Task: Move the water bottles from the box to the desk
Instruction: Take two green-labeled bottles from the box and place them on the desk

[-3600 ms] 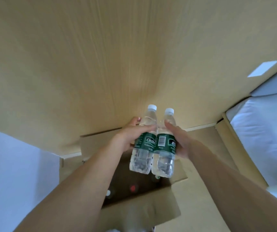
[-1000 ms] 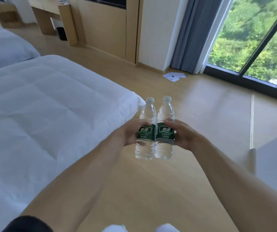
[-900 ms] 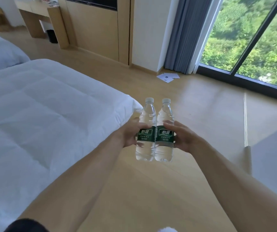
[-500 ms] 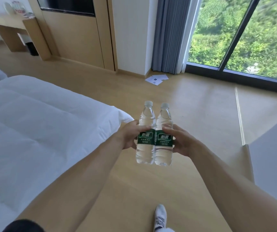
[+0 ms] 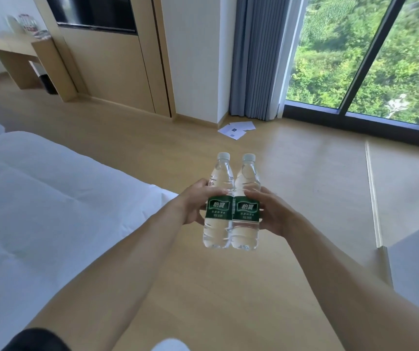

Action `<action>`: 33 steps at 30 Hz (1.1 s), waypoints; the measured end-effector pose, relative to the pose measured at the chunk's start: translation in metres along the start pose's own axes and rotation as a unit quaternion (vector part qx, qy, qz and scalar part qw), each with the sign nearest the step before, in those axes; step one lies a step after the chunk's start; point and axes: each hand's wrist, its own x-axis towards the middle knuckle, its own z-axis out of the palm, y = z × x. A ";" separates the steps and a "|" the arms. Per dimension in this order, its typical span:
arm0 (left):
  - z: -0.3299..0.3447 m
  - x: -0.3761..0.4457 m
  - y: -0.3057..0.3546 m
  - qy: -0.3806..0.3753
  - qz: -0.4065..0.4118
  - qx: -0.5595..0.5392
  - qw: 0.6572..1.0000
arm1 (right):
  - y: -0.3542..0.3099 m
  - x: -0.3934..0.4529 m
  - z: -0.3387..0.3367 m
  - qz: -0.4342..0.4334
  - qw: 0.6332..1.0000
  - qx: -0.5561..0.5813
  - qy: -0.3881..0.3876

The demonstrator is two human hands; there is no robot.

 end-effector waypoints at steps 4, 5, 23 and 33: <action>-0.003 0.044 0.014 -0.005 -0.003 -0.011 1.000 | -0.017 0.040 -0.018 0.002 1.000 -0.007 0.006; -0.006 0.057 0.017 -0.007 -0.001 -0.015 1.000 | -0.022 0.052 -0.021 0.002 1.000 -0.007 0.007; -0.141 0.344 0.130 -0.002 0.003 -0.053 0.999 | -0.168 0.340 -0.003 0.029 0.994 -0.084 0.055; -0.221 0.457 0.196 0.049 0.028 -0.053 0.997 | -0.248 0.486 0.018 0.014 0.992 -0.121 0.015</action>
